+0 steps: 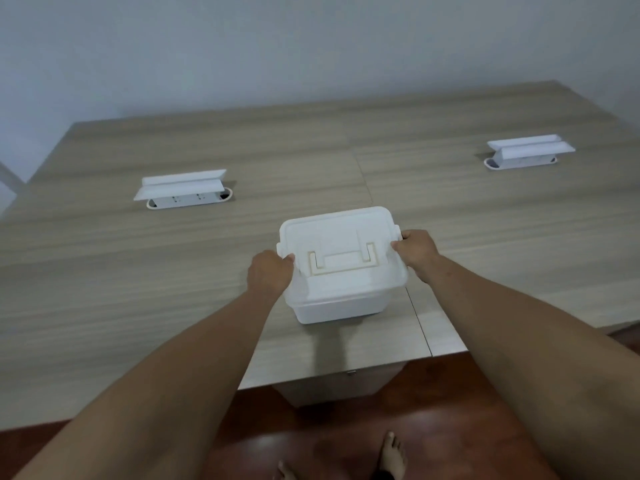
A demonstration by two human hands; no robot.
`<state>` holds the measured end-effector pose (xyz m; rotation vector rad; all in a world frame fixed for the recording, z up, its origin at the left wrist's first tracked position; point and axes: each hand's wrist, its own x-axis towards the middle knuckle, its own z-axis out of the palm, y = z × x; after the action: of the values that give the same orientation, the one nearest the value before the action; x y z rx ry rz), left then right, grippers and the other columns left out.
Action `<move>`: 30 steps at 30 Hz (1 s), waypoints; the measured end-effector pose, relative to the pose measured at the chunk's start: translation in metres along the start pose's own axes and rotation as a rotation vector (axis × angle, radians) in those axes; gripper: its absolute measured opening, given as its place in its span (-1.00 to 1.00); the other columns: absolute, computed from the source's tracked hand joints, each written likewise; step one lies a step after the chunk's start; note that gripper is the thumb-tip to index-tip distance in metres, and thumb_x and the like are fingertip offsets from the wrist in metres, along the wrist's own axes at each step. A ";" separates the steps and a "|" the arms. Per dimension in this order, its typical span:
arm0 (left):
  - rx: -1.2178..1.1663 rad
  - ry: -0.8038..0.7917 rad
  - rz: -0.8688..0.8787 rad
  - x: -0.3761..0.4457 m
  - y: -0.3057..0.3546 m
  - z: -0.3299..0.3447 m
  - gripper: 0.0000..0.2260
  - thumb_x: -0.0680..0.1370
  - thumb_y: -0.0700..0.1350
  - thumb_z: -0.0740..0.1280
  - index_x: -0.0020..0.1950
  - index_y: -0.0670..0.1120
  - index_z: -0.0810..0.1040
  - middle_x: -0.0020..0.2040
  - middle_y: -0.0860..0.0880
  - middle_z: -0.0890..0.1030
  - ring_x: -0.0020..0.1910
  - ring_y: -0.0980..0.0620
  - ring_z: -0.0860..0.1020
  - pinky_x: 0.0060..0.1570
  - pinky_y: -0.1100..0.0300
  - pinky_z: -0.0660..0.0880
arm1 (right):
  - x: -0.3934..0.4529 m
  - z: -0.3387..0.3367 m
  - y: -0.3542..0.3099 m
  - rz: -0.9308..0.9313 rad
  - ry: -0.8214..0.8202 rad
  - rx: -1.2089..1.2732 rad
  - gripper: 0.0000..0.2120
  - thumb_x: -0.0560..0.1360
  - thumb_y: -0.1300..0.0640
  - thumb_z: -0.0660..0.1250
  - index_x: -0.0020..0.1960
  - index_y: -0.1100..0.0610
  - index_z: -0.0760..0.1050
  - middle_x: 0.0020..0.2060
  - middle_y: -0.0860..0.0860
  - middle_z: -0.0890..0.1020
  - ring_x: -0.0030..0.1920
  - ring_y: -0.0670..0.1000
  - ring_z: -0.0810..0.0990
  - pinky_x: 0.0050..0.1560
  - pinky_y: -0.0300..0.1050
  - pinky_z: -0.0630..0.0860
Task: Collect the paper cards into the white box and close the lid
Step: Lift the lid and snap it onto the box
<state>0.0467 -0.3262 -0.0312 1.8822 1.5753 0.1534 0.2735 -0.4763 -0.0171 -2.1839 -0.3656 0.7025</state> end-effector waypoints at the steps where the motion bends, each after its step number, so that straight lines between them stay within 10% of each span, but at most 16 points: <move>1: 0.011 0.023 -0.005 -0.002 -0.001 0.003 -0.59 0.52 0.12 0.27 0.05 -0.22 0.63 0.05 -0.18 0.67 0.03 -0.22 0.63 -0.01 0.05 0.53 | 0.000 0.001 0.006 0.002 -0.013 -0.026 -0.75 0.44 0.26 0.27 0.05 0.32 0.62 0.04 0.23 0.68 0.07 0.24 0.64 0.11 0.16 0.58; 12: -0.082 -0.048 -0.119 0.005 -0.015 0.004 -0.65 0.44 0.15 0.36 -0.18 -0.16 0.62 -0.19 -0.14 0.69 -0.26 -0.18 0.68 -0.12 -0.03 0.67 | 0.002 0.011 0.024 -0.026 -0.099 -0.049 -0.58 0.56 0.07 0.24 0.40 0.09 0.41 0.36 0.10 0.50 0.32 0.16 0.49 0.32 0.12 0.46; 21: -0.517 -0.278 -0.409 0.015 -0.012 0.006 -0.68 0.49 0.03 0.41 0.13 -0.14 0.52 0.09 -0.14 0.60 0.02 -0.17 0.62 0.08 -0.06 0.58 | 0.015 0.013 0.032 0.301 -0.210 0.192 -0.57 0.52 -0.09 0.28 0.19 0.23 0.51 0.08 0.15 0.65 0.08 0.20 0.64 0.04 0.10 0.62; 30: -0.782 -0.447 -0.491 0.018 -0.022 0.003 -0.73 0.49 -0.10 0.44 0.11 -0.21 0.53 -0.03 -0.09 0.61 -0.05 -0.14 0.60 0.06 -0.13 0.59 | 0.027 0.012 0.035 0.214 -0.153 0.217 -0.68 0.49 0.09 0.38 0.14 0.29 0.56 -0.04 0.15 0.66 -0.07 0.16 0.64 0.04 0.07 0.62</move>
<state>0.0341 -0.3102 -0.0513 0.8322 1.3385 0.0982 0.2888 -0.4786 -0.0600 -1.9859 -0.1254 0.9836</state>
